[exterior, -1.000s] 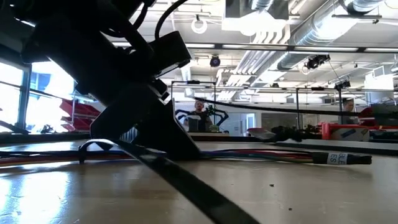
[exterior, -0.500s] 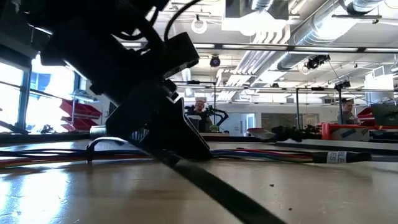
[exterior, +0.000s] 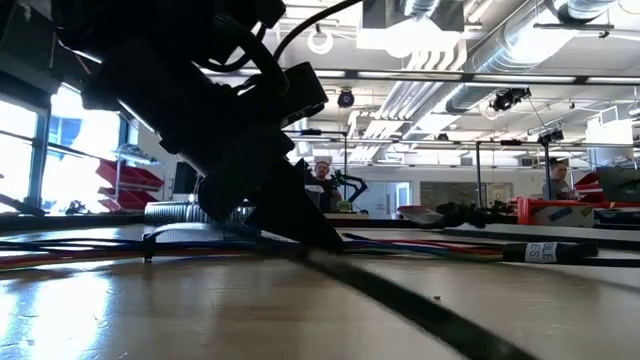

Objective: Ziptie cables
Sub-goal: Wrap the cable wires with the black zip tie

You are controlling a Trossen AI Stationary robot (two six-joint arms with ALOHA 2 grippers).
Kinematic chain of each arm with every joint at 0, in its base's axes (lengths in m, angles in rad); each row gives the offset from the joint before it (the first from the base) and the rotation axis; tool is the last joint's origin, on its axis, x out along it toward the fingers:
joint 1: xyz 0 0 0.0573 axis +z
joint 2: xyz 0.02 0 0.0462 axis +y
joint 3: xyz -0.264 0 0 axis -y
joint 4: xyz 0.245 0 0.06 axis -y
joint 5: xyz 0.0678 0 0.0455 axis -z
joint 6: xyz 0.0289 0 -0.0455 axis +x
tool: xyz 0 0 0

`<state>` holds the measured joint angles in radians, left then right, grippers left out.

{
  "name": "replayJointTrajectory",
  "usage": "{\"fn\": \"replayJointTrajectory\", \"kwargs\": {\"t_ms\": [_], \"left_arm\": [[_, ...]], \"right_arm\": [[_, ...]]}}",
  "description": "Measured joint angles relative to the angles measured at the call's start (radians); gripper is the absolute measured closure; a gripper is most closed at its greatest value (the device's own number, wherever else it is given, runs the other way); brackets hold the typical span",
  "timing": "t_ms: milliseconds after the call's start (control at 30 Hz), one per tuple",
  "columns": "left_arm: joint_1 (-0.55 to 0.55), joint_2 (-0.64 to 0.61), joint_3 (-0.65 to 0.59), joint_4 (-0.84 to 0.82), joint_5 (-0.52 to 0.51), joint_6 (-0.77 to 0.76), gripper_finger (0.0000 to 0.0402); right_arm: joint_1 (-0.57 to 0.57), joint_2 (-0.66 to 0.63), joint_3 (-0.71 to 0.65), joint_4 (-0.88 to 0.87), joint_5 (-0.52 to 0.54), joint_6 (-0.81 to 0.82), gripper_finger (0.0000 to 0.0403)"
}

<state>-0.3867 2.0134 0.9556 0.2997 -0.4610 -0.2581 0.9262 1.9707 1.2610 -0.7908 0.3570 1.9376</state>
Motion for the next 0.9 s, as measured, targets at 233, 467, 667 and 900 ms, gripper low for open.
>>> {"fn": "replayJointTrajectory", "kwargs": {"t_ms": [233,467,667,900], "left_arm": [[-0.044,0.001,0.000,0.042,-0.052,-0.002,0.0399],[-0.074,0.000,0.000,0.119,-0.121,-0.001,0.0400],[-0.078,-0.001,0.000,0.122,-0.125,-0.001,0.0400],[-0.081,-0.002,0.000,0.112,-0.126,0.041,0.0379]], "right_arm": [[-0.080,0.020,0.000,0.102,0.029,-0.132,0.0403],[-0.164,0.020,0.000,0.205,0.028,-0.300,0.0403],[-0.237,0.020,0.000,0.352,0.049,-0.445,0.0403],[-0.295,0.020,0.001,0.431,-0.051,-0.558,0.0403]]}}
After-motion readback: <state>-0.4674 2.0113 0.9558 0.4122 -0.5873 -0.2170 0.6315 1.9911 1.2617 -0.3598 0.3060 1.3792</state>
